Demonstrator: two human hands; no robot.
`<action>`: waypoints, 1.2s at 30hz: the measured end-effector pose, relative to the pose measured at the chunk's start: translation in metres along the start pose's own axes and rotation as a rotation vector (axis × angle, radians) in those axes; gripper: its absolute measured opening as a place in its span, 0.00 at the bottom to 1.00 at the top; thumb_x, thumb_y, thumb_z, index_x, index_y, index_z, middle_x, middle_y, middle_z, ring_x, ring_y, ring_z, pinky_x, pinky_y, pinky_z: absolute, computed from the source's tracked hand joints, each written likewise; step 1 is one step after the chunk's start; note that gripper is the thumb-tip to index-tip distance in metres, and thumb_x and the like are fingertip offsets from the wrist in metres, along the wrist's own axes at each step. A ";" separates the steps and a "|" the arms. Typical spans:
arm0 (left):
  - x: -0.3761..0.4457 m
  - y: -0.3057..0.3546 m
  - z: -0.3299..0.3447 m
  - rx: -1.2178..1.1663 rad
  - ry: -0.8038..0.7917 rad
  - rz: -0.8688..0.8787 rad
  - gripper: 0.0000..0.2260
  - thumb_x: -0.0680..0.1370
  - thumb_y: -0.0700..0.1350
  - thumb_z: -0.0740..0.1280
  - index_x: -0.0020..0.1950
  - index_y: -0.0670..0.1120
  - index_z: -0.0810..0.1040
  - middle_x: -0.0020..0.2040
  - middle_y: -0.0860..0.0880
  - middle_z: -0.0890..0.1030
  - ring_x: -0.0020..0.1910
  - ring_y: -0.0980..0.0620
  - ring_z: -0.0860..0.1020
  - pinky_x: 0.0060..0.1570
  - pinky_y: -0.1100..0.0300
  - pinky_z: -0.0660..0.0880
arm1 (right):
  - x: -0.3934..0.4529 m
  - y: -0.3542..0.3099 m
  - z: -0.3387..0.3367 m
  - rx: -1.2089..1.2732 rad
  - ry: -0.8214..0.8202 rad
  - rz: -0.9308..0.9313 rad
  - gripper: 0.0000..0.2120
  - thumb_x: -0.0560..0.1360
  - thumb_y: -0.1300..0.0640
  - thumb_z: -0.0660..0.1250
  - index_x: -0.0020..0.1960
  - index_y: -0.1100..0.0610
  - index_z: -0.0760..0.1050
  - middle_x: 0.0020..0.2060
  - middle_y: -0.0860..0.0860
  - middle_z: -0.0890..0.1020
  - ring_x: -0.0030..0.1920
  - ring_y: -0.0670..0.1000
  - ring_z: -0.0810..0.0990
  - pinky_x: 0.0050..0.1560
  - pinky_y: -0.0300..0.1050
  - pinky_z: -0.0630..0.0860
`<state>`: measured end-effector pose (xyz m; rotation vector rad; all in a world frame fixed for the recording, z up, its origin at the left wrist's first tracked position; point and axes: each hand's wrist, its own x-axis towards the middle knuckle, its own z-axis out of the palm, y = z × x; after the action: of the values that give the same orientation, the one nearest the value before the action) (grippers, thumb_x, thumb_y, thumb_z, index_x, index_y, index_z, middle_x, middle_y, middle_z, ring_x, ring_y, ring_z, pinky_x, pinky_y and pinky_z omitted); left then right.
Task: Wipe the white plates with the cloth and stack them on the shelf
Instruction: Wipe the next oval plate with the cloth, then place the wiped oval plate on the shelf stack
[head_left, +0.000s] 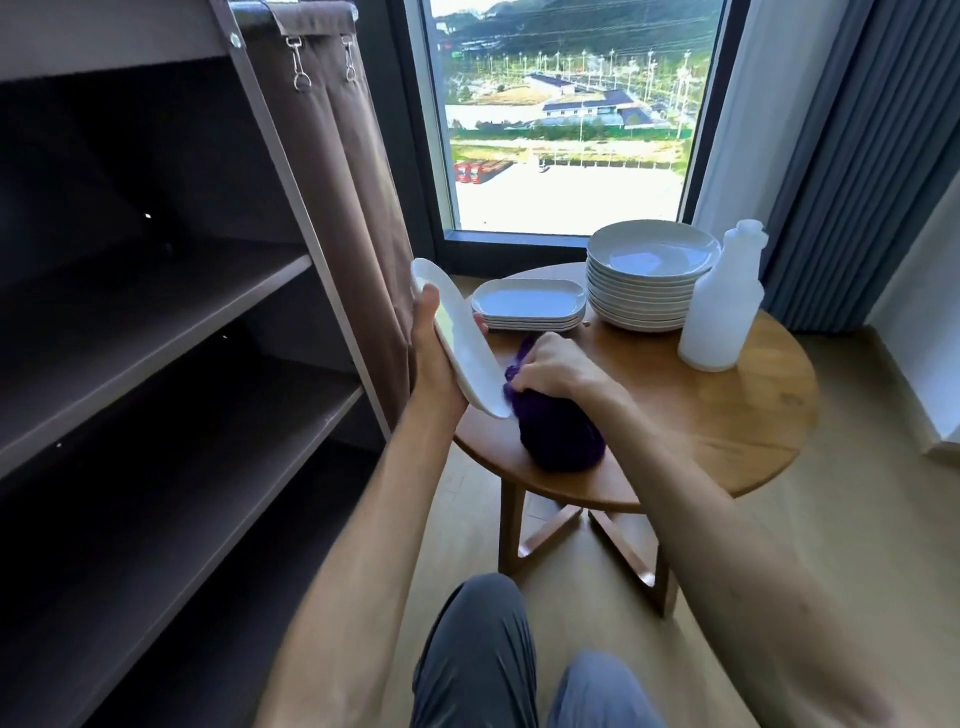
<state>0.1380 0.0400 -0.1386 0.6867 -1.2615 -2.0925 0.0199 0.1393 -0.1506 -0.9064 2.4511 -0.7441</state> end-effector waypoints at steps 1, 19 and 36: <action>-0.002 -0.003 -0.005 -0.010 -0.021 0.047 0.46 0.64 0.73 0.68 0.72 0.44 0.71 0.51 0.42 0.79 0.52 0.44 0.79 0.50 0.50 0.78 | 0.005 0.010 0.001 -0.033 0.099 0.062 0.11 0.69 0.52 0.73 0.47 0.58 0.83 0.44 0.55 0.84 0.45 0.56 0.82 0.42 0.44 0.75; -0.049 0.058 -0.074 0.099 0.338 0.650 0.49 0.65 0.61 0.76 0.81 0.49 0.59 0.74 0.44 0.70 0.70 0.48 0.74 0.57 0.66 0.77 | -0.046 -0.106 0.040 1.167 -0.222 0.110 0.09 0.79 0.72 0.61 0.58 0.70 0.73 0.45 0.64 0.80 0.31 0.52 0.84 0.35 0.39 0.80; -0.146 0.158 -0.272 0.693 0.799 0.869 0.51 0.66 0.58 0.82 0.81 0.44 0.60 0.74 0.53 0.66 0.74 0.59 0.66 0.74 0.60 0.67 | -0.046 -0.318 0.135 1.206 -0.365 -0.254 0.08 0.80 0.51 0.66 0.54 0.55 0.79 0.52 0.53 0.82 0.49 0.52 0.82 0.44 0.46 0.82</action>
<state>0.4606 -0.0764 -0.0914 0.9026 -1.4003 -0.5556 0.2730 -0.0790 -0.0511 -0.7169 1.1788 -1.6648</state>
